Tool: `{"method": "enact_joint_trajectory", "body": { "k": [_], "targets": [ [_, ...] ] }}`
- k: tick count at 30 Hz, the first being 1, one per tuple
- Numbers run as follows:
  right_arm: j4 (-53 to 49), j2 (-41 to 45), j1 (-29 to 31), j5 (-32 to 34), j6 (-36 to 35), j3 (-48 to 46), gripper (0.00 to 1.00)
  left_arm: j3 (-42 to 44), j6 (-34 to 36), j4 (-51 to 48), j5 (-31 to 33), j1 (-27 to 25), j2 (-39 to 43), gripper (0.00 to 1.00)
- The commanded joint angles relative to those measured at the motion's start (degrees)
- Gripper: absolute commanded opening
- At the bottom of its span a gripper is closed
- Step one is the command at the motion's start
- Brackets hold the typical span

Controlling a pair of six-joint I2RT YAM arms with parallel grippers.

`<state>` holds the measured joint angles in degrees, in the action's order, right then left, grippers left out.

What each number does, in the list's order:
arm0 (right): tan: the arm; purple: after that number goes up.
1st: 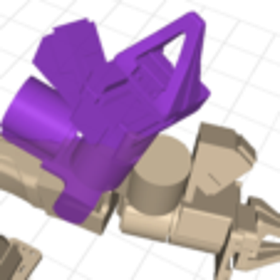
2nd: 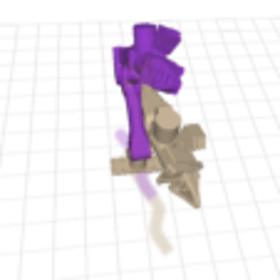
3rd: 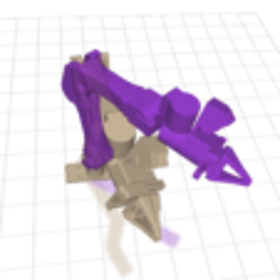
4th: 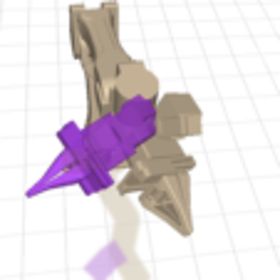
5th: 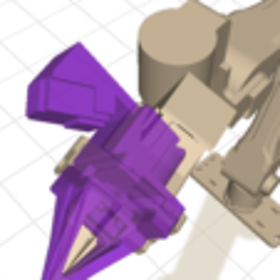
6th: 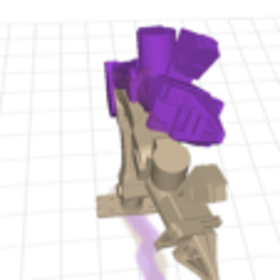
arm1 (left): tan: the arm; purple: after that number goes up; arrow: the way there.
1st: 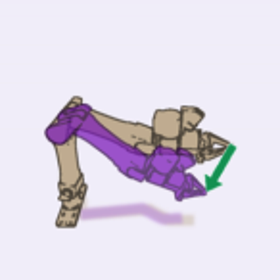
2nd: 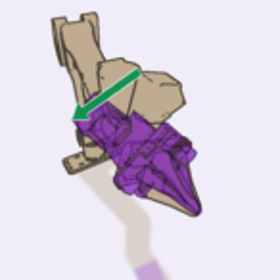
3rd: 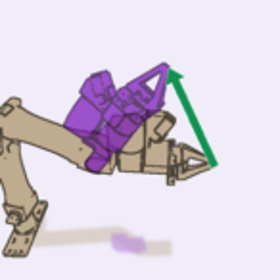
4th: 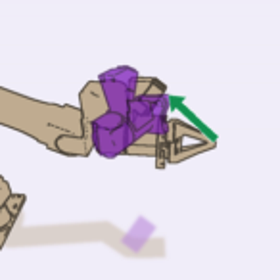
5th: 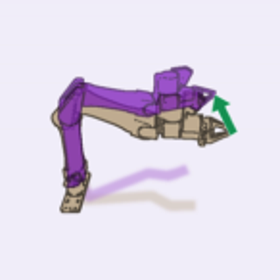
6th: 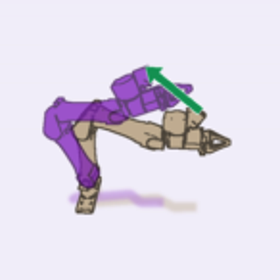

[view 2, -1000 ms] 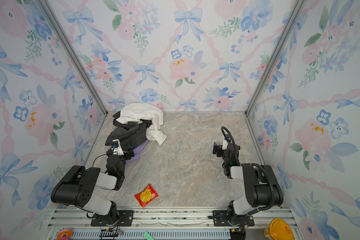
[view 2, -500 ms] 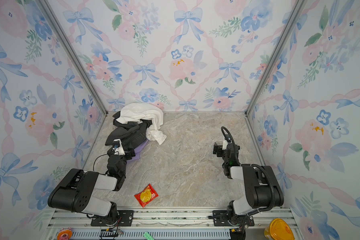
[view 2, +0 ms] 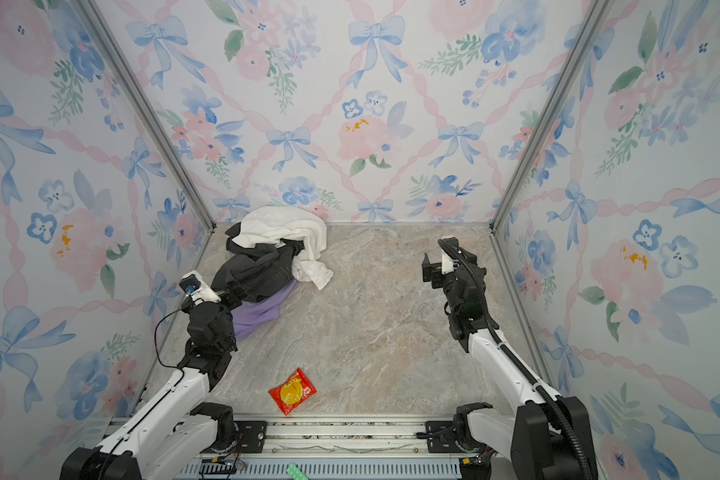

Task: Pick out a specific cloth from the pile
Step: 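Move the left gripper toward the clothes pile while the right arm rises, then grasp the lavender sweatshirt under the jeans with the left gripper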

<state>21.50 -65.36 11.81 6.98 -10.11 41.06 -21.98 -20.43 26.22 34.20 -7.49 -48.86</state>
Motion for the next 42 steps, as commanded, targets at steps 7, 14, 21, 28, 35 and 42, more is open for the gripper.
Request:
{"method": "enact_joint_trajectory", "body": {
  "k": [7, 14, 21, 28, 35, 42],
  "targets": [
    [-21.86, 1.04, 9.81, -2.40, -3.85, 11.05, 0.97, -13.07, -14.23, -38.57, -11.95, 6.46, -6.57, 0.98],
    [-24.62, 2.65, 13.06, -0.30, -2.75, 10.98, 0.97, -17.71, -16.90, -49.87, -16.07, 9.53, -16.14, 0.98],
    [-26.61, 5.42, 15.02, 0.53, -0.26, 9.49, 0.97, -18.90, -19.54, -52.42, -18.57, 10.99, -22.33, 0.88],
    [-27.56, 5.85, 16.72, 1.06, -1.03, 9.75, 0.97, -19.85, -21.38, -52.36, -21.35, 12.07, -29.74, 0.67],
    [-27.38, 5.69, 17.58, 0.24, -1.24, 8.93, 0.97, -21.80, -21.20, -52.26, -25.94, 12.48, -34.98, 0.27],
    [-26.77, 5.95, 18.92, -1.36, -1.58, 7.99, 0.97, -22.50, -22.55, -52.23, -26.53, 12.42, -30.95, 0.00]
  ]
}}
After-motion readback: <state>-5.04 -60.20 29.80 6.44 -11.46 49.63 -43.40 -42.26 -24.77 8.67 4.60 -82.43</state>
